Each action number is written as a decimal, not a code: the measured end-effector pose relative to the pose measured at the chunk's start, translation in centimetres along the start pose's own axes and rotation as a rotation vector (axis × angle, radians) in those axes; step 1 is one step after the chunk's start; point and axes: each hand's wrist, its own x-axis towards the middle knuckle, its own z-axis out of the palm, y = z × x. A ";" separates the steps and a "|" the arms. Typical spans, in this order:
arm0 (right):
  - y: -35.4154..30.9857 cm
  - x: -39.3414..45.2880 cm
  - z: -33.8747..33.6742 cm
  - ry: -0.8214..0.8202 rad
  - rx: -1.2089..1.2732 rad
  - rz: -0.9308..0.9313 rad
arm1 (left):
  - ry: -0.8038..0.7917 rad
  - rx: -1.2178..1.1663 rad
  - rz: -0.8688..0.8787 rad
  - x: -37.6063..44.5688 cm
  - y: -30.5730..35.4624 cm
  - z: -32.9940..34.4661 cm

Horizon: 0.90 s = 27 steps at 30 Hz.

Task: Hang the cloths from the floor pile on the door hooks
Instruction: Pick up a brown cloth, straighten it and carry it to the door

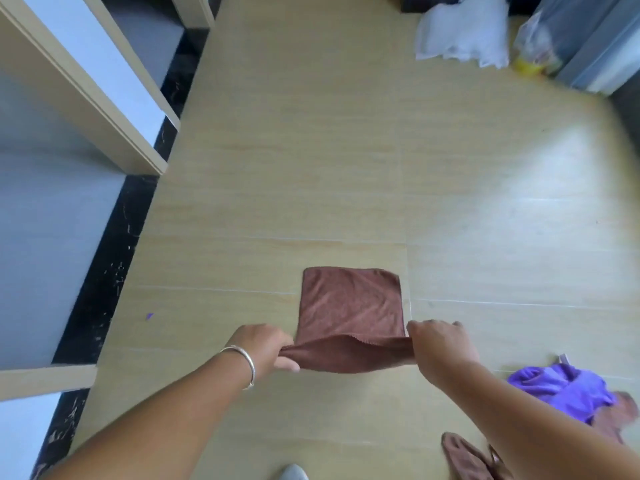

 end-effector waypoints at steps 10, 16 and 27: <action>-0.2 1.4 -25.6 0.423 -0.016 0.049 | 0.530 0.045 -0.098 -4.5 -6.6 -26.2; 0.0 0.9 -32.8 0.573 -0.055 0.046 | 0.786 -0.041 -0.014 -8.4 -8.1 -33.8; -1.9 -2.9 -24.2 0.402 0.007 -0.037 | 0.566 -0.056 0.014 -14.0 -7.5 -23.6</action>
